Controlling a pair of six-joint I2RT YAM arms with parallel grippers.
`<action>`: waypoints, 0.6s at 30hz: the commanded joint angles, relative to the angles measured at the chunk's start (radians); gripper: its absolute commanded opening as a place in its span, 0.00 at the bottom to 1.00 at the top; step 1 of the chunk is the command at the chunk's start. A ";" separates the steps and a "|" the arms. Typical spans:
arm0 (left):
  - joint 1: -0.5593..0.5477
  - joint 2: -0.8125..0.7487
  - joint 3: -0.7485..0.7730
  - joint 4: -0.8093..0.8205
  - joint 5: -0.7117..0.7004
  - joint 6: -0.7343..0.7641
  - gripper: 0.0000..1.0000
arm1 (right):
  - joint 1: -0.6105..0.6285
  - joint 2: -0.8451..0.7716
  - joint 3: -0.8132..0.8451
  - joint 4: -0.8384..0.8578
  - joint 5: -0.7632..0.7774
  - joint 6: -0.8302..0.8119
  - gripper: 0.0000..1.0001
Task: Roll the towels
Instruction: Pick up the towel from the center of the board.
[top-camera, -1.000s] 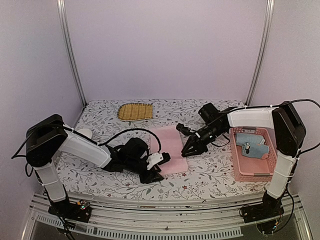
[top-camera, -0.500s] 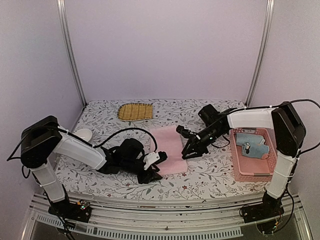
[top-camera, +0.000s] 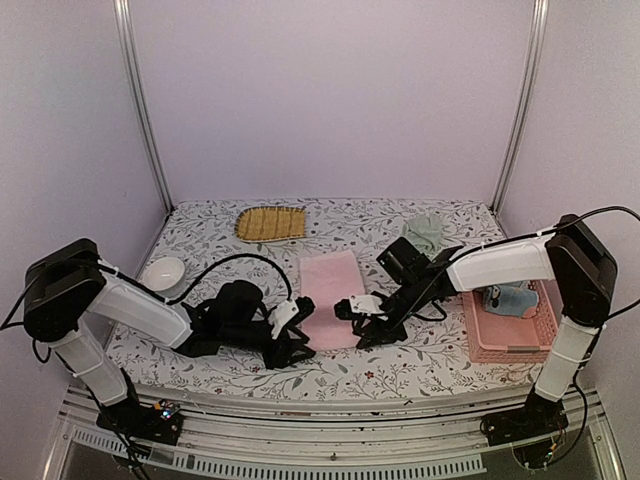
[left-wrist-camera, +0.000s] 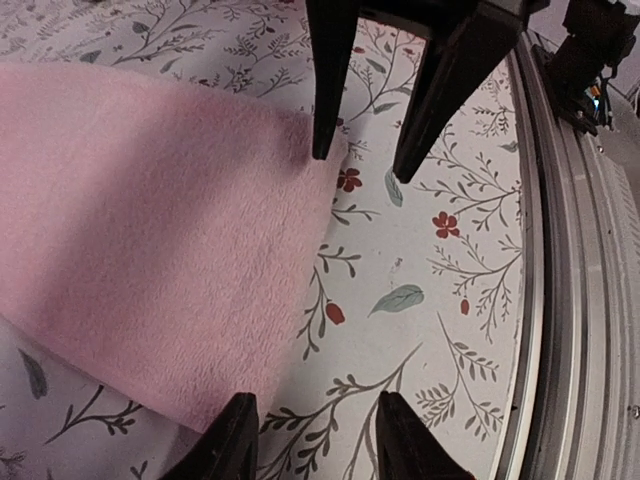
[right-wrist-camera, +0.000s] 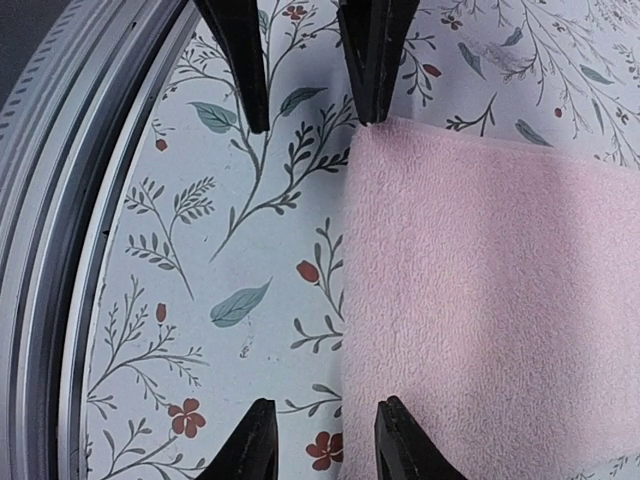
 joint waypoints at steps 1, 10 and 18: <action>0.032 -0.049 -0.032 0.100 0.018 -0.066 0.43 | 0.009 0.035 0.027 0.082 0.056 -0.013 0.37; 0.050 -0.079 -0.053 0.119 0.018 -0.101 0.43 | 0.021 0.116 0.042 0.068 0.074 -0.018 0.37; 0.051 -0.105 -0.064 0.095 0.008 -0.098 0.42 | 0.027 0.167 0.074 0.025 0.097 -0.001 0.37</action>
